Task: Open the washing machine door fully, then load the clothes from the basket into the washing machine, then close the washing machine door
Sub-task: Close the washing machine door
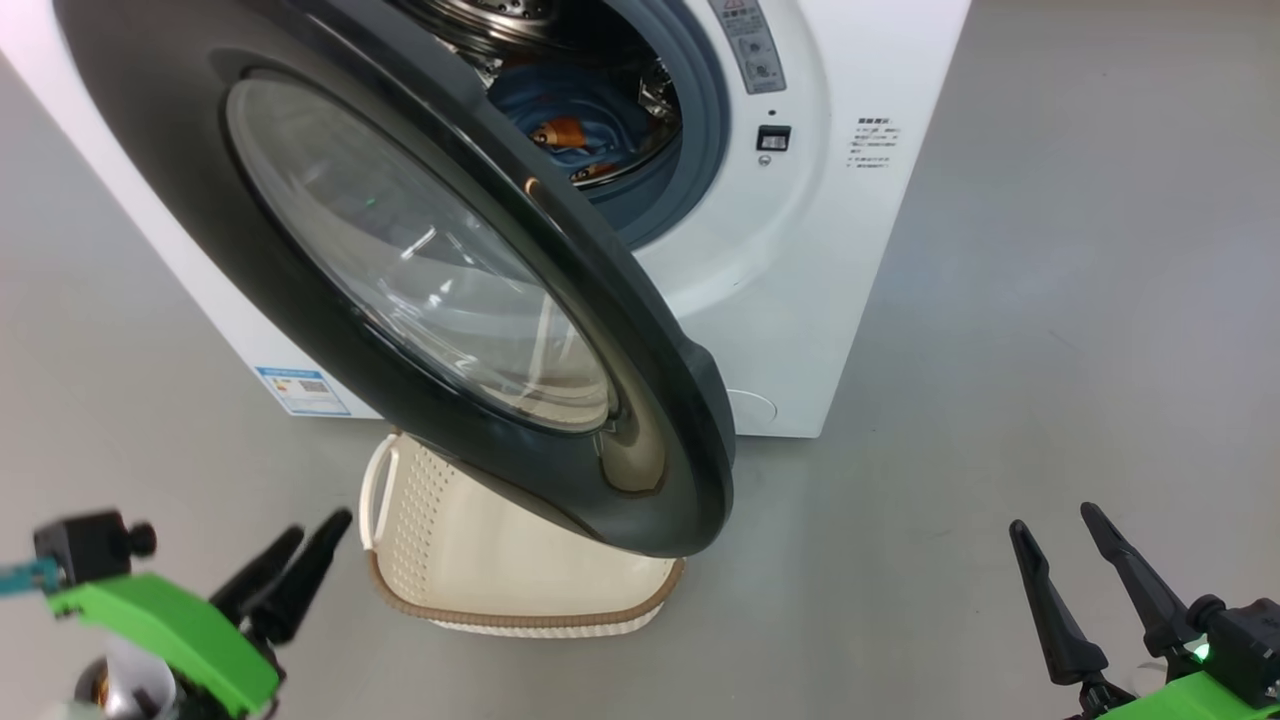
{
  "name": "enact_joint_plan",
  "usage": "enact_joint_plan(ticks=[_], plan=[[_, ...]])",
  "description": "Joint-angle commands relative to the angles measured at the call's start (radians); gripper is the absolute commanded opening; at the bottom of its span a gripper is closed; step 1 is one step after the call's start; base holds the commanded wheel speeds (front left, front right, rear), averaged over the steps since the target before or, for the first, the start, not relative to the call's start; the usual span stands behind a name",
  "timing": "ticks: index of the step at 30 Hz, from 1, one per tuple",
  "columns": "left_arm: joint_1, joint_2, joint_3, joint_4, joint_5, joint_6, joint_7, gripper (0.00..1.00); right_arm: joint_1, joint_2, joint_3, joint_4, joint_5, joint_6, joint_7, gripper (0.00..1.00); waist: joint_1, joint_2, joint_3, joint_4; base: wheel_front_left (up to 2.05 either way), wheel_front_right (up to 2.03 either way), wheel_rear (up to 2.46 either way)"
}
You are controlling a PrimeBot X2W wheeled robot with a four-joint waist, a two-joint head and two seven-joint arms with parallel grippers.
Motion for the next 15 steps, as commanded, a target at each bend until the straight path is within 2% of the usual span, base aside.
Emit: enact_joint_plan(ticks=[1, 15], plan=[[-0.011, 0.044, 0.023, 0.002, 0.013, -0.003, -0.044, 1.0, 0.011, -0.02, 0.018, -0.023, -0.007, 0.003, -0.005, 1.0, 0.0, -0.0001, 0.001, -0.007, 0.0, 0.0, 0.0], [0.034, 0.05, -0.132, 0.156, 0.052, -0.003, -0.351, 1.0, 0.028, -0.037, 0.008, -0.02, -0.009, 0.003, -0.005, 1.0, 0.0, -0.0001, -0.017, -0.072, 0.0, 0.0, 0.0]])
